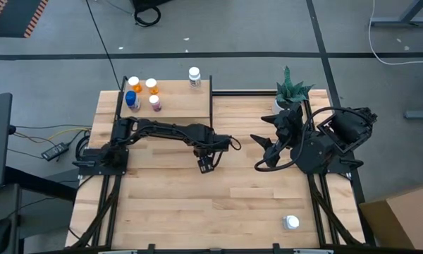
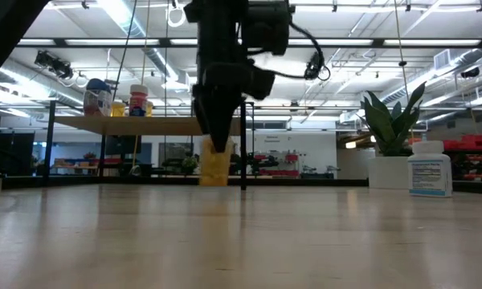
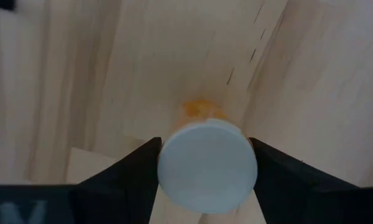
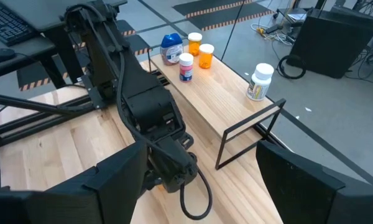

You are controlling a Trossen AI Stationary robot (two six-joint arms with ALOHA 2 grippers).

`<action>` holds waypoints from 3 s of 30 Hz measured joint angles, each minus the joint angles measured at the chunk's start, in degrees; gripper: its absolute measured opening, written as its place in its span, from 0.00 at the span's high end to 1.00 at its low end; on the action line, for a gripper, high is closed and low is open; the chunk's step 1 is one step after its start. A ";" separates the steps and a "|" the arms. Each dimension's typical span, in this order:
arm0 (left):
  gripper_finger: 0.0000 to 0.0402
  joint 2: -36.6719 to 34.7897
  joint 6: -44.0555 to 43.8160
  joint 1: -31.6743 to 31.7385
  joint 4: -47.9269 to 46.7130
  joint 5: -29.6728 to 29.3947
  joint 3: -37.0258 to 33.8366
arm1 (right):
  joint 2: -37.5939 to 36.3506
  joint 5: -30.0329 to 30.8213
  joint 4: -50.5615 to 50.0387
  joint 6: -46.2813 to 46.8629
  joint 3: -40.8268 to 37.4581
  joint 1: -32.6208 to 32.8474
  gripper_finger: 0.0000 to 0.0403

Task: Pick and place medicine bottles onto shelf by color
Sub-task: Put the orange pill bottle on the shelf

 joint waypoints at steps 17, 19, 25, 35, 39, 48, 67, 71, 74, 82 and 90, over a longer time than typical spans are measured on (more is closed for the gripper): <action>0.43 -0.26 1.62 6.18 -21.87 0.37 29.42 | 0.00 0.01 0.00 -0.63 0.02 0.00 0.23; 0.42 -0.23 3.11 7.59 -24.58 0.36 32.59 | 0.00 0.00 0.00 -0.64 0.02 0.00 0.23; 0.41 -0.24 6.34 12.55 -26.67 -1.62 36.41 | 0.00 0.00 0.00 -0.65 0.02 0.00 0.23; 0.42 -0.74 11.00 19.88 -26.70 -3.86 36.50 | 0.00 0.00 0.00 -0.45 0.02 -0.02 0.23; 0.42 -0.74 11.65 22.73 -26.63 -6.69 36.49 | 0.00 0.02 0.02 -0.45 0.02 -0.09 0.23; 0.41 -0.36 15.32 25.04 -26.06 -5.81 36.42 | 0.00 0.90 0.00 -0.48 0.02 -0.09 0.23; 0.41 0.74 15.37 24.92 -23.59 -4.09 31.44 | 0.01 0.46 0.00 -0.41 0.02 -0.57 0.23; 0.42 0.74 15.34 25.08 -21.16 -4.10 31.46 | 0.02 0.46 0.02 -0.41 0.02 -0.55 0.23; 0.43 0.74 15.44 25.16 -20.94 -4.11 31.46 | 0.02 0.46 0.00 -0.41 0.02 -0.57 0.23; 0.41 0.74 15.80 25.38 -21.88 -4.11 31.46 | 0.02 0.46 0.00 -0.37 0.02 -0.57 0.23; 0.39 0.74 15.32 25.38 -22.32 -4.92 31.46 | 0.02 0.46 0.00 -0.59 0.02 -0.57 0.23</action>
